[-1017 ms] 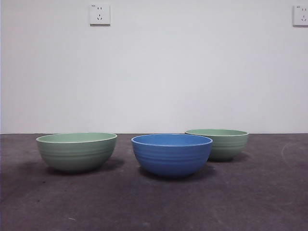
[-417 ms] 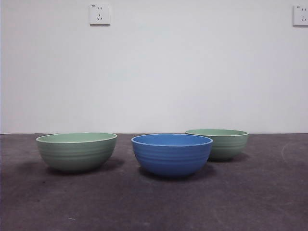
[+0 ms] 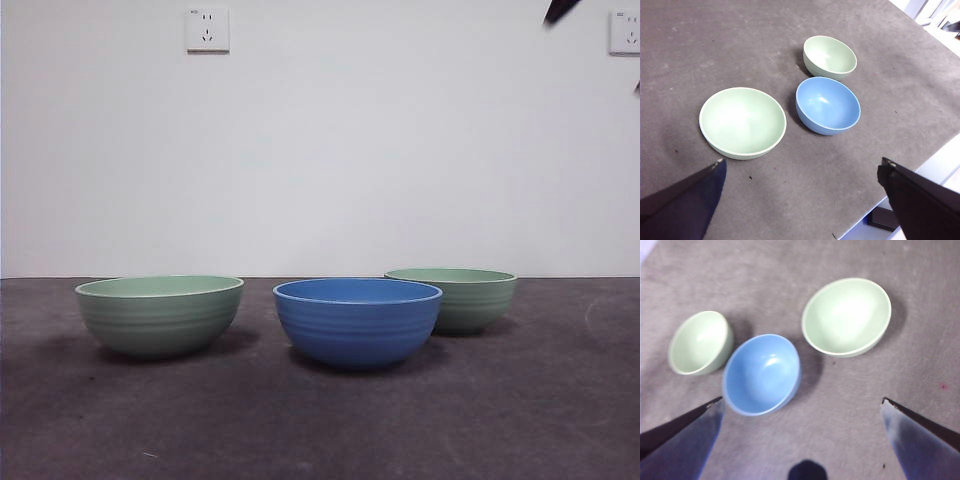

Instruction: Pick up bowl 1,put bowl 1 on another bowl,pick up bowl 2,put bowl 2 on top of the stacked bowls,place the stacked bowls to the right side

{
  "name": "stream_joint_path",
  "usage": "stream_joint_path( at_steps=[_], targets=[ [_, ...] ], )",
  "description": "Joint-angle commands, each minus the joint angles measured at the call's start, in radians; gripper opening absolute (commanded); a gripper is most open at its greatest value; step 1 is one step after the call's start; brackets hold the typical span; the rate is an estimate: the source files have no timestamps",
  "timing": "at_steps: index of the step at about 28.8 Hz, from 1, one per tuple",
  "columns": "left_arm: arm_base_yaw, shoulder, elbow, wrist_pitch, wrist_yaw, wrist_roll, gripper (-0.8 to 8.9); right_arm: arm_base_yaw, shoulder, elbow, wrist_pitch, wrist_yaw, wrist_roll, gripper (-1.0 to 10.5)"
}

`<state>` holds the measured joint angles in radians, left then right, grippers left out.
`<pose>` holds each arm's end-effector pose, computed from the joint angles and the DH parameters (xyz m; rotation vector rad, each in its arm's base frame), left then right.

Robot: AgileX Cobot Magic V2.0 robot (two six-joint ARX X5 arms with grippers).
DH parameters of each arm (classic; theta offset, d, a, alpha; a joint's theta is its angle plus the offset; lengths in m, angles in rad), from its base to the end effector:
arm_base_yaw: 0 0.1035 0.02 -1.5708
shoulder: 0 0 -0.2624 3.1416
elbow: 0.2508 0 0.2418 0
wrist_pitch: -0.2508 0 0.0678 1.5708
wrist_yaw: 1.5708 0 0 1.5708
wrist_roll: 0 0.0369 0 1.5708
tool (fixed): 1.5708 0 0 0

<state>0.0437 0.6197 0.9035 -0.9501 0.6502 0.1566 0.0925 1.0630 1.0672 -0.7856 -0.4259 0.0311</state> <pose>0.0917 -0.0183 0.3190 -0.0832 0.5872 -0.6303 0.1961 0.0335 0.3224 0.1599 0.7867 0.4795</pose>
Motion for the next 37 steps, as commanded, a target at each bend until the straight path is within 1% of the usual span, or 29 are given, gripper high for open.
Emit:
stream_joint_path(
  at_steps=[1, 7, 9, 13, 17, 20, 22, 25, 28, 31, 35, 37],
  targets=[
    [0.001, 0.0, 0.001, 0.002, 0.005, 0.0, 6.16, 0.009, 0.101, 0.025, 0.034, 0.043, 0.024, 5.9],
    [0.001, 0.0, 0.001, 0.002, 0.005, 0.0, 6.16, 0.029, 0.338, 0.119, 0.075, 0.147, 0.032, 5.9],
    [0.001, 0.0, 0.001, 0.002, 0.005, 0.0, 6.16, 0.032, 0.418, 0.156, 0.084, 0.159, 0.032, 5.9],
    [0.001, 0.0, 0.001, 0.001, 0.005, 0.0, 6.16, 0.056, 0.542, 0.206, 0.131, 0.219, 0.032, 5.9],
    [0.001, 0.0, 0.001, -0.002, 0.004, 0.0, 6.16, 0.072, 0.644, 0.225, 0.197, 0.235, 0.049, 5.9],
    [0.001, 0.0, 0.001, -0.003, 0.005, 0.0, 6.16, 0.082, 0.716, 0.238, 0.233, 0.277, 0.055, 5.2],
    [0.001, 0.0, 0.001, -0.007, 0.005, 0.0, 6.16, 0.082, 0.756, 0.243, 0.244, 0.278, 0.059, 5.0],
    [0.001, 0.0, 0.001, -0.018, 0.005, 0.0, 6.16, 0.082, 0.801, 0.245, 0.273, 0.28, 0.078, 4.9],
    [0.001, 0.0, 0.001, -0.025, 0.005, 0.0, 6.16, 0.082, 0.818, 0.245, 0.302, 0.279, 0.085, 3.9],
    [0.001, 0.0, 0.001, -0.024, 0.005, 0.0, 6.16, 0.084, 0.818, 0.245, 0.322, 0.276, 0.085, 3.1],
    [0.001, 0.0, 0.001, -0.024, 0.005, 0.0, 6.16, 0.086, 0.818, 0.245, 0.322, 0.276, 0.089, 1.5],
    [0.001, 0.0, 0.001, -0.025, 0.006, 0.0, 6.16, 0.086, 0.818, 0.245, 0.321, 0.275, 0.096, 1.5]
  ],
)
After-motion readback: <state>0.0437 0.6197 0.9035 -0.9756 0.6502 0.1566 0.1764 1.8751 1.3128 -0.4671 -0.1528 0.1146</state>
